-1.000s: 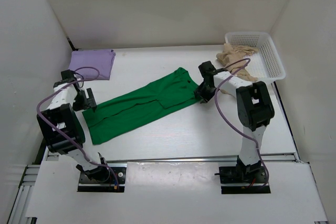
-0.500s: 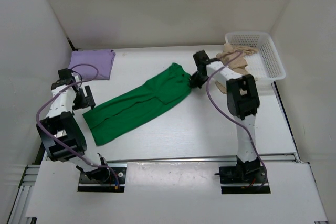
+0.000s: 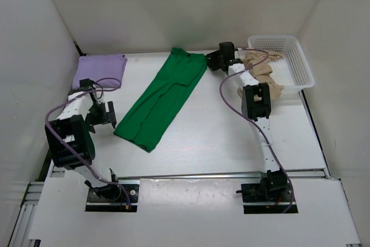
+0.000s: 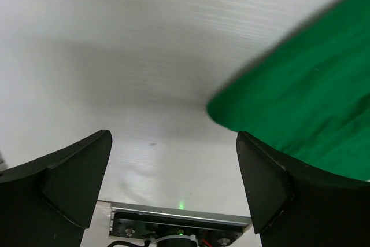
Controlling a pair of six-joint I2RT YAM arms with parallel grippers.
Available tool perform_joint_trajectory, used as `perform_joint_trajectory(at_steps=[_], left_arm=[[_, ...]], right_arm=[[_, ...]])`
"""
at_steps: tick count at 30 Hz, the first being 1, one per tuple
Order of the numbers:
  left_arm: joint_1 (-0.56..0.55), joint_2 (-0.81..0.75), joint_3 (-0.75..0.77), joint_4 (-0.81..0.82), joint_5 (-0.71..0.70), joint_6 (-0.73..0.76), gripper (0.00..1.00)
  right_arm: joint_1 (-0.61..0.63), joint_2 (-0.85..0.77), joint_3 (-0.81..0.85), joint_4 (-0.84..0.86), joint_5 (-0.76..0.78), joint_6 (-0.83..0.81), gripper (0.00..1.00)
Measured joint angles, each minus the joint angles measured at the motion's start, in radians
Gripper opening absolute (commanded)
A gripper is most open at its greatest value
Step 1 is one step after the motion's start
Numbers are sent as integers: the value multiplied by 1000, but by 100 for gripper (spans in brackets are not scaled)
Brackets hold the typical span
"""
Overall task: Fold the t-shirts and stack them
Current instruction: Rotate the tshirt 90 degrees
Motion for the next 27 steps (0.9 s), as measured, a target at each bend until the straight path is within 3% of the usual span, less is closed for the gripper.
perform_joint_trajectory(at_steps=[2, 5, 9, 12, 16, 20, 27], left_arm=[[-26, 14, -2, -3, 20, 0, 100], [-34, 3, -2, -3, 42, 0, 100], [-2, -56, -21, 8, 56, 0, 100], [47, -144, -45, 18, 64, 0, 100], [92, -286, -94, 38, 73, 0, 100], [127, -447, -97, 35, 87, 0, 100], [157, -741, 10, 0, 103, 0, 100]], right_arm=[[-9, -61, -119, 60, -23, 0, 70], [-6, -296, -456, 63, -36, -49, 80], [26, -637, -850, -26, -17, -136, 81], [83, -835, -1030, -76, 2, -191, 80], [262, -957, -1149, -106, -15, -209, 72], [498, -931, -1222, -104, -79, -137, 70], [751, -743, -1080, -98, -116, 18, 66]])
